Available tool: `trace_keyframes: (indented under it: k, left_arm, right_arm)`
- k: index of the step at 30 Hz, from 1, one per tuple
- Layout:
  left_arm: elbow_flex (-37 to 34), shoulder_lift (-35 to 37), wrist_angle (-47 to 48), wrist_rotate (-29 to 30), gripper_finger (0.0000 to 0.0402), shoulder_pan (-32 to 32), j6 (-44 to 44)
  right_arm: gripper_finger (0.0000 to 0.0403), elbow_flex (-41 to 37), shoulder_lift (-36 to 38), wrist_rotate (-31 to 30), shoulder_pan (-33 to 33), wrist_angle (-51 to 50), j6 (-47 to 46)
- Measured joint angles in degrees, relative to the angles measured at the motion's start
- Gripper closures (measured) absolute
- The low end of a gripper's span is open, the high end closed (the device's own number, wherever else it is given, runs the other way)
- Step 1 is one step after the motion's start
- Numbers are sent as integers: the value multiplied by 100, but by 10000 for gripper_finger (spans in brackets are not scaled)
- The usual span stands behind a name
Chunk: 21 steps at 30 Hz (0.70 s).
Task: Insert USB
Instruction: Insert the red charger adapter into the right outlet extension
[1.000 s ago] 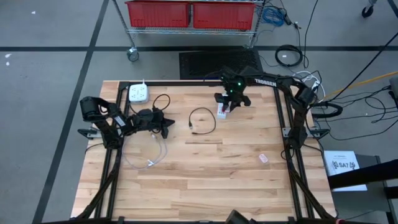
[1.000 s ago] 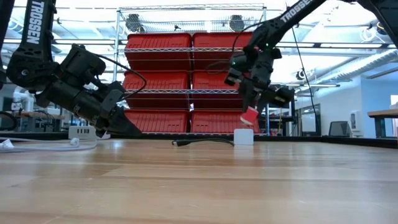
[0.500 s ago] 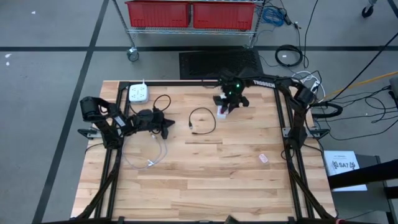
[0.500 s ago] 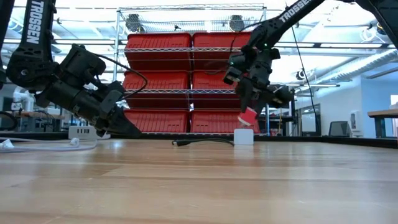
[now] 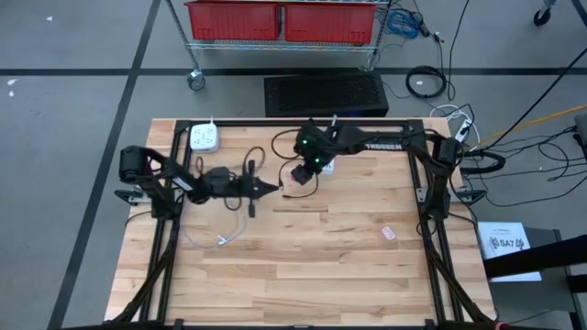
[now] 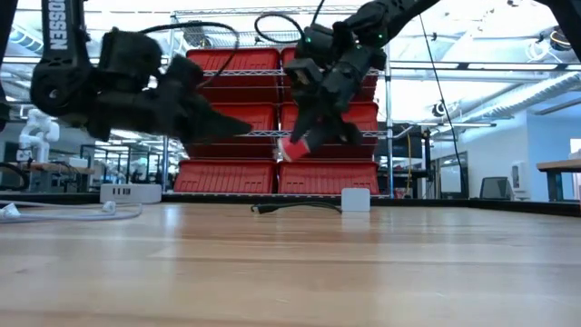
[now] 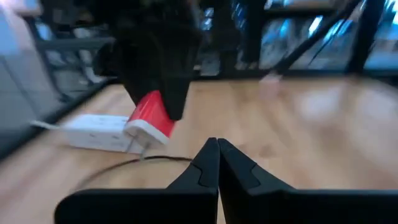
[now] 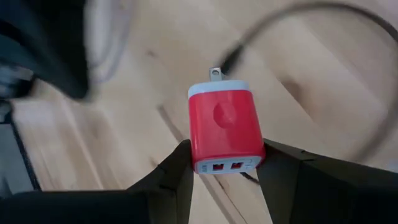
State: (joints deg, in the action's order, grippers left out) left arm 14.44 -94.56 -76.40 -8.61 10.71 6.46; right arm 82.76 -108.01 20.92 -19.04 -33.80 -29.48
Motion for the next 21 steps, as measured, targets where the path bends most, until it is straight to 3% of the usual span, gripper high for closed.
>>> trace_keyframes:
  k: [4, 8, 14, 18, 21]
  left_arm:
    - [401, -2, 786, 1717, 399, -430, 1350]
    - [690, -2, 1000, 2709, 378, -693, 2458]
    - [1058, -2, 1240, 2857, 303, -902, 2546]
    - [1513, -2, 2258, 2926, 246, -1040, 2554]
    - [1859, -2, 3102, 3445, 208, -1059, 2554]
  right_arm:
    - [286, 0, 0, -45, 56, 113, 244]
    - [286, 0, 0, -125, 56, 110, 404]
    - [286, 0, 0, -137, 51, 124, 510]
    - [286, 0, 0, -137, 51, 152, 485]
    - [286, 0, 0, -154, 51, 182, 462]
